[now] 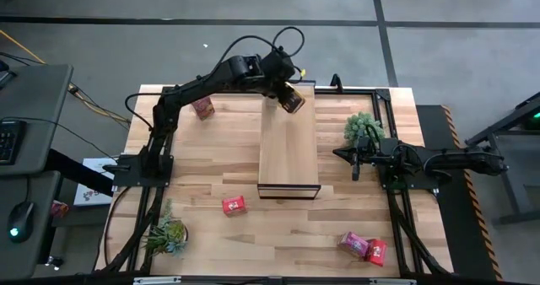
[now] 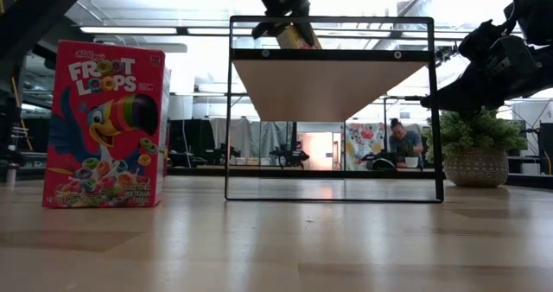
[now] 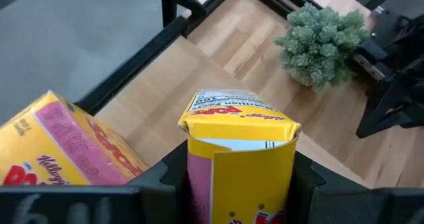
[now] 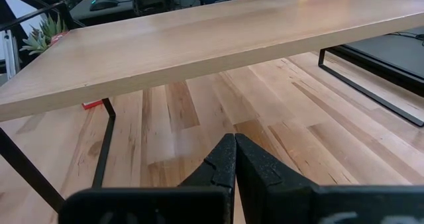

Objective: Stack cereal on shelf
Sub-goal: Align the yellow cereal box with the other yellow cereal box on the shelf

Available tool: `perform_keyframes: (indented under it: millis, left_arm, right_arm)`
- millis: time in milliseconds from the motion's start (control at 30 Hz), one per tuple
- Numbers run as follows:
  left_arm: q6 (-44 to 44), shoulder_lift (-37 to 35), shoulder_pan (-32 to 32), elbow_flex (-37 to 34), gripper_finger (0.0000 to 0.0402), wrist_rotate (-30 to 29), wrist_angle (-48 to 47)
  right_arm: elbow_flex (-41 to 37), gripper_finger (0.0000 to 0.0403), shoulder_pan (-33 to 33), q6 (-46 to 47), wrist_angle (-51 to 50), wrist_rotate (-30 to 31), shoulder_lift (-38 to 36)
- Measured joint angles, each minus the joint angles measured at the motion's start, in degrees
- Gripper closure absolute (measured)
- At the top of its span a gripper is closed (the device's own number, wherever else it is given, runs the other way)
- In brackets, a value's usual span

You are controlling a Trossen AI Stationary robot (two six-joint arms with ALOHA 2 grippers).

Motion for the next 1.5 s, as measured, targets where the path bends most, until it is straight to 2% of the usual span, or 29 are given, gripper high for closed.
perform_keyframes:
  millis: [300, 600, 1067, 1500]
  left_arm:
    - [2.4, 0.9, -0.5, 0.0, 0.0261, -0.8, -1.6]
    - [1.6, 1.9, -1.2, 0.0, 0.0204, -3.1, -0.5]
    - [1.2, 2.0, -1.1, 0.0, 0.0134, -3.2, 2.5]
    - [0.5, 2.0, -0.5, 1.2, 0.013, -3.3, 4.1]
  right_arm:
    - [0.0, 0.0402, 0.0, 0.0, 0.0, 0.0, 0.0]
    - [0.0, 0.0402, 0.0, 0.0, 0.0, 0.0, 0.0]
    - [0.0, 0.0402, 0.0, 0.0, 0.0, 0.0, 0.0]
    - [0.0, 0.0402, 0.0, 0.0, 0.0, 0.0, 0.0]
